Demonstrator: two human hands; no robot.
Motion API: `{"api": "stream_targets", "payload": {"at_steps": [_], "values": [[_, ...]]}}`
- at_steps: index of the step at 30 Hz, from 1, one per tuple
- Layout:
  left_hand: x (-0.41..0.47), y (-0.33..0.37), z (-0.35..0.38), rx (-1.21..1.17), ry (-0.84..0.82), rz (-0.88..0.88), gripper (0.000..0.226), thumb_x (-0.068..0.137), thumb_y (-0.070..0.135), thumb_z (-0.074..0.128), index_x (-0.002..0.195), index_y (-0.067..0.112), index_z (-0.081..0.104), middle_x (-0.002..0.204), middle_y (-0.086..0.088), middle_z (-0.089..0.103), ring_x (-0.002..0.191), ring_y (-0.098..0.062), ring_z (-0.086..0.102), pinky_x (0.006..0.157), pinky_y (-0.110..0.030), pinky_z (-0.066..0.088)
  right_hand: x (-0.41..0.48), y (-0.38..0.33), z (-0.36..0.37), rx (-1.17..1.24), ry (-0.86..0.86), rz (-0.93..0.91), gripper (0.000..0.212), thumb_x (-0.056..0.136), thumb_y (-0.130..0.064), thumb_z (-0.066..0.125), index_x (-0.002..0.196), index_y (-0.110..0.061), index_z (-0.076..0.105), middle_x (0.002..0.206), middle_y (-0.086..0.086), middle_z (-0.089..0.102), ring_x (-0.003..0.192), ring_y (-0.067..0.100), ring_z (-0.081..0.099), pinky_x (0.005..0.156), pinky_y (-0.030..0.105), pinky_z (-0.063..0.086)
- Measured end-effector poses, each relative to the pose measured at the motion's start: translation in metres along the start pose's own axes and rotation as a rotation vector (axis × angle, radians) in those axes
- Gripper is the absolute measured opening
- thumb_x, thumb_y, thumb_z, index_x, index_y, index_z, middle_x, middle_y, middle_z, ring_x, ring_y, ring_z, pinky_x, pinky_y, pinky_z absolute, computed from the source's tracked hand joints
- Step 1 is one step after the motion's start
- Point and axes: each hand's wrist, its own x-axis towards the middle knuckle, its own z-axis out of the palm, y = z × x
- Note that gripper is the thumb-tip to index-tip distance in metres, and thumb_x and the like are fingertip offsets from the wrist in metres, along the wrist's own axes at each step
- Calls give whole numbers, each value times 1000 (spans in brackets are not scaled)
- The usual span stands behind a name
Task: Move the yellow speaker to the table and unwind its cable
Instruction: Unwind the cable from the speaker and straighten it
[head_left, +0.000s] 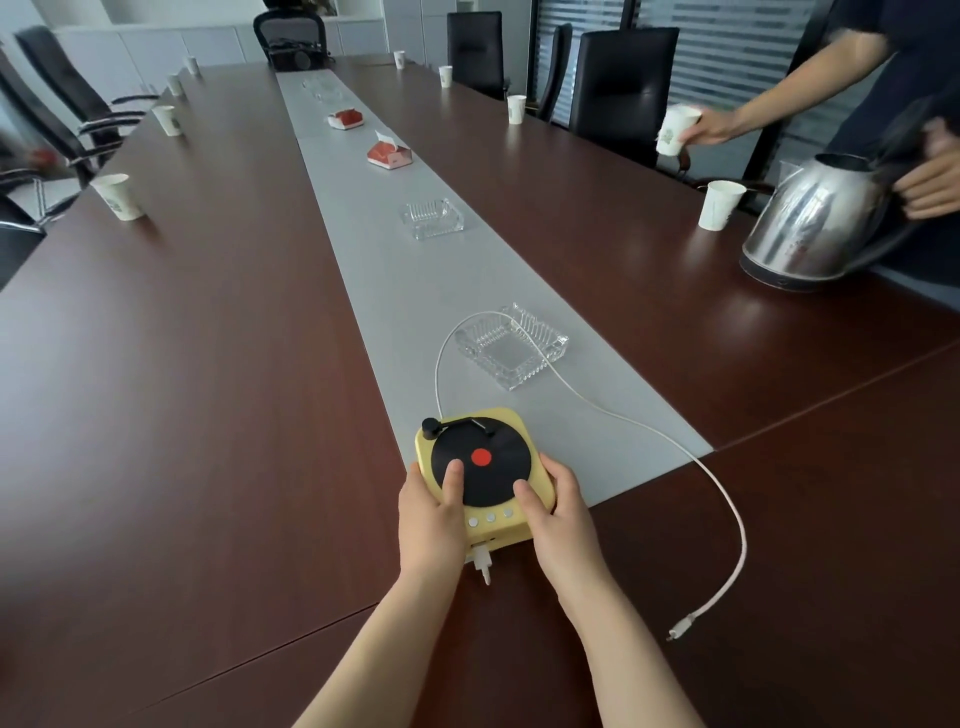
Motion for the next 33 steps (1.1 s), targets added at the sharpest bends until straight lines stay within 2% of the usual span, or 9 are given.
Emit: {"api": "stream_targets", "payload": {"at_steps": [2,5,8,12,15,19,23,28,33], "values": [[2,-1,-1,52,-28,-21,31,94,42,42,113,18,49,137,-6,48,144,-24,22,101,-41,35,1,0,-1,-1,-7,4,43,92,-23,56,134,-22,45,119,-9,57,108,8,54,78,14,41],[5,-1,-3,106,-41,-33,44,95,44,39,127,14,45,150,-7,35,148,-23,-1,114,-45,19,3,0,-1,-50,-48,17,50,94,-29,52,141,-20,37,126,-8,52,118,10,49,90,20,38],[1,4,-5,96,-59,-81,53,96,45,35,138,14,37,153,-10,29,148,-24,2,117,-45,15,4,-2,-3,-95,-95,54,58,97,-38,43,149,-18,26,146,-3,41,131,12,42,106,26,32],[-9,16,-7,-119,-133,-85,41,97,41,37,135,25,37,131,6,47,121,-16,43,97,-30,34,2,-5,-5,-22,-111,32,39,99,-38,36,135,-24,43,115,-8,53,91,-3,51,91,21,35],[-6,17,-10,-256,-187,-39,25,97,42,38,120,39,48,125,6,57,113,-14,54,99,-33,44,1,0,-6,104,-55,25,17,99,-38,36,110,-32,47,108,-9,57,92,-6,50,79,17,40],[2,19,-17,-379,-249,-70,33,91,55,35,115,44,54,123,4,62,112,-24,61,88,-47,54,3,-9,-6,352,-16,109,13,97,-42,39,96,-36,50,115,4,59,107,20,59,93,42,51],[6,24,-27,-460,-294,-75,43,87,55,32,119,42,58,129,1,61,111,-28,63,64,-36,55,6,-22,-10,407,-2,129,6,96,-39,44,94,-34,49,111,7,60,100,24,62,85,43,56],[0,26,-27,-540,-273,-133,42,97,42,35,133,26,50,113,-5,69,102,-20,67,88,-37,52,11,-32,-15,513,3,127,17,97,-38,44,110,-29,49,109,7,61,97,24,62,83,44,55],[-18,30,-28,-389,-488,-88,66,95,54,10,117,18,61,125,4,61,127,-13,50,106,-23,30,19,-54,-24,655,10,111,29,98,-36,43,123,-22,48,110,8,64,94,25,65,72,40,56]]}}
